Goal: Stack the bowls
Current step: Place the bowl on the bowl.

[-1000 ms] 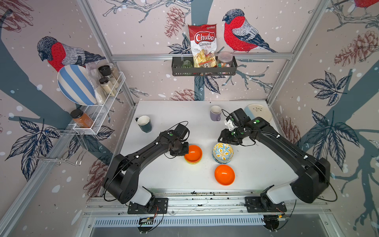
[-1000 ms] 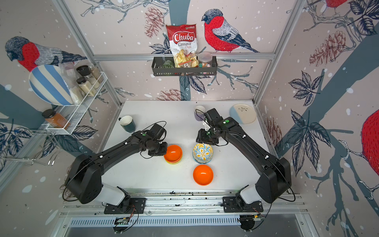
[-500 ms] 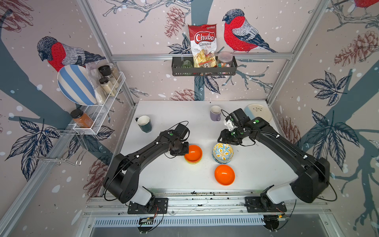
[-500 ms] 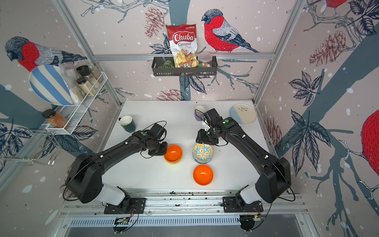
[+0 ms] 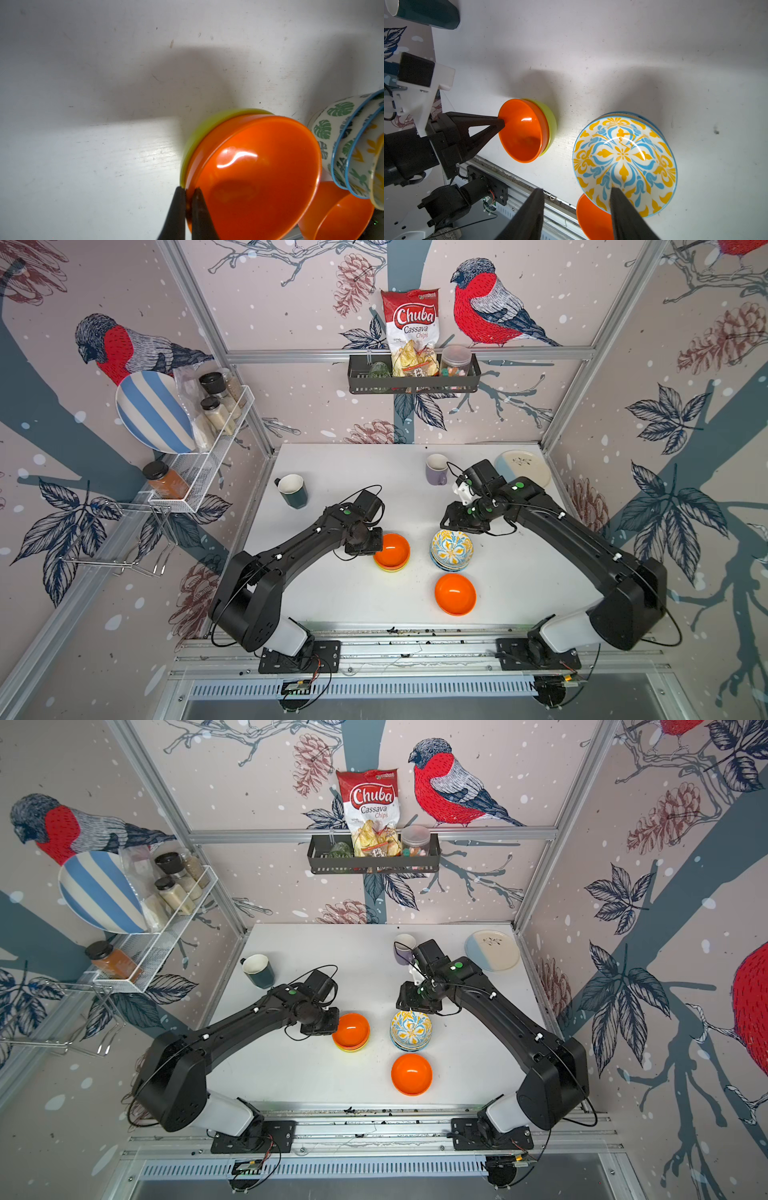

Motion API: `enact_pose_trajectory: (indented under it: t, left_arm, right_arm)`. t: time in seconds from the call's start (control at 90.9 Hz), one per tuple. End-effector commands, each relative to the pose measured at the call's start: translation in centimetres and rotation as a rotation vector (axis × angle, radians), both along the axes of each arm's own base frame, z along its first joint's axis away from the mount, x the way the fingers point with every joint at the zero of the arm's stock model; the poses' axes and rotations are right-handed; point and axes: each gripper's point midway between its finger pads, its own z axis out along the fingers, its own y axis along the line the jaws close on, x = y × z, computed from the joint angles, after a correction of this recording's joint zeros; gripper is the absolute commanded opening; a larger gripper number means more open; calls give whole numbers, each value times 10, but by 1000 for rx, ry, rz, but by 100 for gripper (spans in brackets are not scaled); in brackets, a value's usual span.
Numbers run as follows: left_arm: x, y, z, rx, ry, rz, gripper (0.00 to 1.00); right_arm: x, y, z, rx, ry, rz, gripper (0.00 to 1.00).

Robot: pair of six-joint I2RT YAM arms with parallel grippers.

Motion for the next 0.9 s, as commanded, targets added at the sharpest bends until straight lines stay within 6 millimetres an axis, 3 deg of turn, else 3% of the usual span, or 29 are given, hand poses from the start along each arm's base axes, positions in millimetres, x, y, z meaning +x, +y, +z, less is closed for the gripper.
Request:
enact_pose_trajectory:
  t: [0.0,0.253,0.418,0.693,0.803,0.891]
  left_arm:
    - [-1,1,3,7,-4,1,9]
    - [-1,1,3,9,0,1,10]
    - [0,1,3,10,-2,0,16]
    - [0,4,8,17,-6,10,36]
    - [2,10,25,17,-50,38,43]
    - [1,17,47,-14,-117,71,56]
  right_arm:
    - [-1,2,2,3,-5,16,53]
    - [-1,2,1,1,-2,16,53]
    - [-1,2,1,0,-2,17,53]
    - [0,-1,3,-10,-14,12,54]
    - [2,-4,8,-11,-23,-3,54]
    - [4,-10,15,-13,-43,-30,54]
